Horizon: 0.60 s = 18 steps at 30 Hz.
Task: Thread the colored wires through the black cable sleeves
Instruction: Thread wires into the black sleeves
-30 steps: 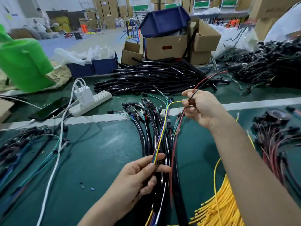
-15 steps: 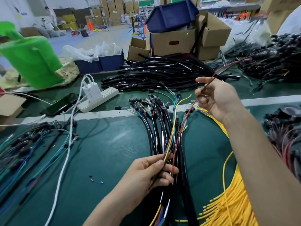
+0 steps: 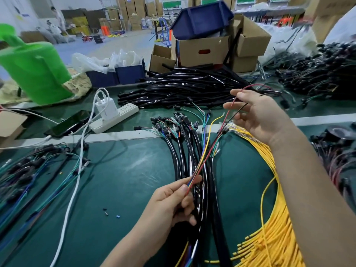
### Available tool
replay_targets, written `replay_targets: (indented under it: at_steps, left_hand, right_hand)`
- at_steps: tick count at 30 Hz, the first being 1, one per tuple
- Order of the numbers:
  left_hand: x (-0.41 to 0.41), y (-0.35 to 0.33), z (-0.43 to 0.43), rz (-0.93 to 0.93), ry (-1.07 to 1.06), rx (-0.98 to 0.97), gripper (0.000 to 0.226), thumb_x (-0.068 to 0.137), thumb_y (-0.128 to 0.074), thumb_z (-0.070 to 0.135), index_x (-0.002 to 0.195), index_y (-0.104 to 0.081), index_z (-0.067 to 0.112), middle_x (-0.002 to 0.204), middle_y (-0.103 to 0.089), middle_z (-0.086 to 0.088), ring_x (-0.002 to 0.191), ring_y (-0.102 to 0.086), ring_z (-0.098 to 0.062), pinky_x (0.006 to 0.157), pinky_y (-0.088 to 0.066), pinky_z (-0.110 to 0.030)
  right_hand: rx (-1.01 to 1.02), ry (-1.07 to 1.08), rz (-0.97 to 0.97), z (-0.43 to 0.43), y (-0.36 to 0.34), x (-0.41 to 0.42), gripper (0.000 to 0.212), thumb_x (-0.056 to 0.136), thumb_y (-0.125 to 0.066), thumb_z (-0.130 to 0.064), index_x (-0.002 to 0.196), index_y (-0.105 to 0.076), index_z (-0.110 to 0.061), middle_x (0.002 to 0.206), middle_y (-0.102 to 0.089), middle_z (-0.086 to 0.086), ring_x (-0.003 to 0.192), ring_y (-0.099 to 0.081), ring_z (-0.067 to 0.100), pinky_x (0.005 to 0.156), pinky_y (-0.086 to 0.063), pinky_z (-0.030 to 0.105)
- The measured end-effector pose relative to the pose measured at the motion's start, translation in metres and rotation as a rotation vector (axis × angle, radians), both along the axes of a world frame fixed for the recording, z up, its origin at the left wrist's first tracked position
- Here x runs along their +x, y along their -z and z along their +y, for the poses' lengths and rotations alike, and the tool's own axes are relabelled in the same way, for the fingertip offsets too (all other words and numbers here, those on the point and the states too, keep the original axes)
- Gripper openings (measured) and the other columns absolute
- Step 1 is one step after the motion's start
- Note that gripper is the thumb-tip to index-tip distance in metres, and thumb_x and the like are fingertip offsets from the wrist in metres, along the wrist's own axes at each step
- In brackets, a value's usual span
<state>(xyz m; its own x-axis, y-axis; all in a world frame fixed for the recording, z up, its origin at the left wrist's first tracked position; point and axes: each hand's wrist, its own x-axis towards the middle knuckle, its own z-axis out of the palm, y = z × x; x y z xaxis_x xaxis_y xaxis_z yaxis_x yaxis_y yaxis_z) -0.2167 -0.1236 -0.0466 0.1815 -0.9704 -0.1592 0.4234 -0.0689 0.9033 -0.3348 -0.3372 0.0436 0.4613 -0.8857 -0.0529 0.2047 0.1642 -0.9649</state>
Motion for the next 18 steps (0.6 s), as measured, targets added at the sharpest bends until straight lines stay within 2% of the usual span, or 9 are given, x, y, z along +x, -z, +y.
replay_targets:
  at_steps: [3,6,8,9,11,13,14,16,18]
  left_hand:
    - [0.002,-0.002,0.000,-0.012,-0.036,0.042,0.033,0.081,-0.051,0.020,0.104,-0.073,0.011,0.057,-0.031,0.003,0.044,-0.028,-0.007,0.035,-0.032,-0.018]
    - [0.002,-0.001,0.001,-0.069,-0.056,0.054,0.033,0.083,-0.051,0.025,0.104,-0.072,0.013,0.058,-0.027,0.005,0.045,-0.022,-0.006,0.034,-0.026,-0.015]
    - [0.001,0.000,0.002,-0.106,-0.075,0.038,0.031,0.083,-0.052,0.024,0.103,-0.072,0.011,0.058,-0.024,0.004,0.046,-0.022,-0.006,0.034,-0.025,-0.014]
    - [0.001,0.001,0.002,-0.127,-0.084,0.035,0.030,0.082,-0.053,0.024,0.101,-0.073,0.011,0.057,-0.024,0.004,0.046,-0.022,-0.006,0.034,-0.025,-0.014]
    - [0.002,0.002,0.003,-0.164,-0.102,0.047,0.027,0.081,-0.054,0.024,0.092,-0.074,0.010,0.054,-0.025,0.004,0.044,-0.023,-0.006,0.034,-0.024,-0.013]
    - [0.004,0.001,0.004,-0.167,-0.101,0.056,0.024,0.081,-0.054,0.026,0.079,-0.071,0.009,0.051,-0.025,0.005,0.042,-0.022,-0.006,0.034,-0.023,-0.013]
    - [0.007,0.001,0.005,-0.158,-0.091,0.057,0.024,0.081,-0.054,0.027,0.075,-0.067,0.008,0.050,-0.023,0.005,0.040,-0.021,-0.006,0.034,-0.023,-0.012]
    - [0.011,0.001,0.006,-0.124,-0.073,0.062,0.024,0.081,-0.053,0.028,0.070,-0.057,0.007,0.051,-0.019,0.005,0.039,-0.019,-0.005,0.034,-0.023,-0.012]
    - [0.013,0.003,0.006,-0.068,-0.052,0.058,0.024,0.083,-0.051,0.027,0.069,-0.050,0.007,0.052,-0.015,0.004,0.039,-0.017,-0.006,0.035,-0.023,-0.012]
  right_hand:
    - [0.006,-0.047,0.114,-0.005,0.009,-0.001,0.013,0.098,-0.050,-0.022,0.101,-0.054,-0.010,0.075,-0.073,0.009,0.044,-0.055,0.008,0.046,-0.048,0.016]
    - [0.097,-0.135,0.034,-0.008,0.018,-0.002,0.026,0.093,-0.057,-0.027,0.092,-0.053,-0.001,0.082,-0.072,0.019,0.071,-0.072,0.019,0.068,-0.058,0.021]
    - [0.098,-0.195,0.059,-0.007,0.020,0.000,0.034,0.092,-0.058,-0.029,0.094,-0.053,0.005,0.083,-0.072,0.021,0.085,-0.072,0.025,0.078,-0.058,0.026]
    - [0.055,-0.201,0.140,-0.006,0.022,0.003,0.042,0.092,-0.057,-0.031,0.095,-0.053,0.011,0.090,-0.070,0.026,0.090,-0.071,0.027,0.081,-0.058,0.029]
    - [-0.183,-0.187,0.471,-0.003,0.026,0.010,0.058,0.093,-0.057,-0.036,0.100,-0.055,0.022,0.105,-0.063,0.034,0.097,-0.068,0.030,0.094,-0.052,0.043]
    - [-0.432,-0.174,0.789,0.003,0.026,0.017,0.049,0.091,-0.058,-0.042,0.097,-0.069,0.005,0.099,-0.070,0.023,0.084,-0.067,0.024,0.093,-0.051,0.040]
    - [-0.507,-0.186,0.865,0.007,0.024,0.020,0.044,0.090,-0.059,-0.044,0.094,-0.073,-0.003,0.097,-0.071,0.019,0.080,-0.065,0.023,0.088,-0.051,0.036]
    - [-0.552,-0.253,0.892,0.013,0.017,0.024,0.045,0.089,-0.059,-0.046,0.095,-0.072,-0.003,0.101,-0.068,0.023,0.074,-0.057,0.021,0.082,-0.050,0.034]
    - [-0.560,-0.287,0.911,0.017,0.010,0.021,0.046,0.090,-0.058,-0.047,0.094,-0.073,-0.003,0.096,-0.070,0.021,0.073,-0.054,0.015,0.085,-0.052,0.035]
